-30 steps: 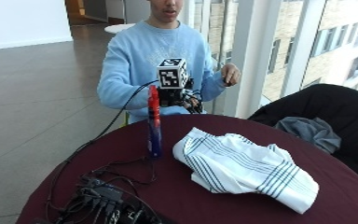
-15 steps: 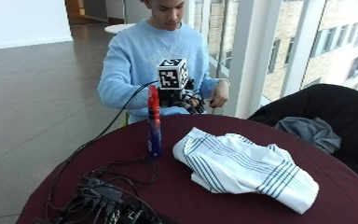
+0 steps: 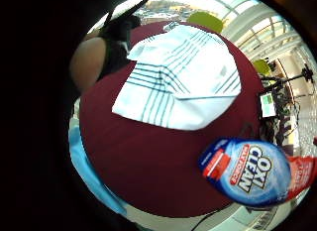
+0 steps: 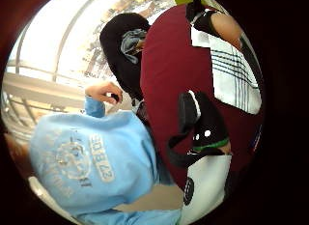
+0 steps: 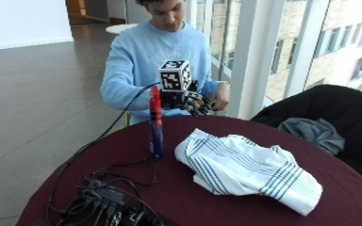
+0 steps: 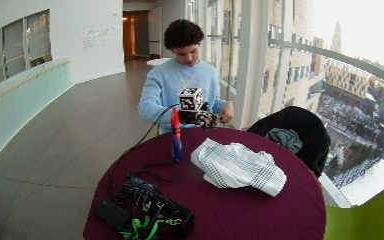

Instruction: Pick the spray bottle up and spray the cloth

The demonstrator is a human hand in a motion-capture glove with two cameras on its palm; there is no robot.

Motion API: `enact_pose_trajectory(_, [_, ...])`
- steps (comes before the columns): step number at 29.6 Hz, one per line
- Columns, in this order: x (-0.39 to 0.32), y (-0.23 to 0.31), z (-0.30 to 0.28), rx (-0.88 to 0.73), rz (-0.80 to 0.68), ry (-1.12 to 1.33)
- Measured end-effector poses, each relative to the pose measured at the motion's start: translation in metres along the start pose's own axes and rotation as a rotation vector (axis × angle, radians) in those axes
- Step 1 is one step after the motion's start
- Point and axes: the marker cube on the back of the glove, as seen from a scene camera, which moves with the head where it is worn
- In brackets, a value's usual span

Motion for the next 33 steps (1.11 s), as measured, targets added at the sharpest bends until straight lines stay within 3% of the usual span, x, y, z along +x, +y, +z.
enact_pose_trajectory(17, [-0.005, 0.014, -0.001, -0.006, 0.013, 0.014])
enact_pose_trajectory(33, [0.007, 0.081, -0.015, 0.02, 0.119, 0.015])
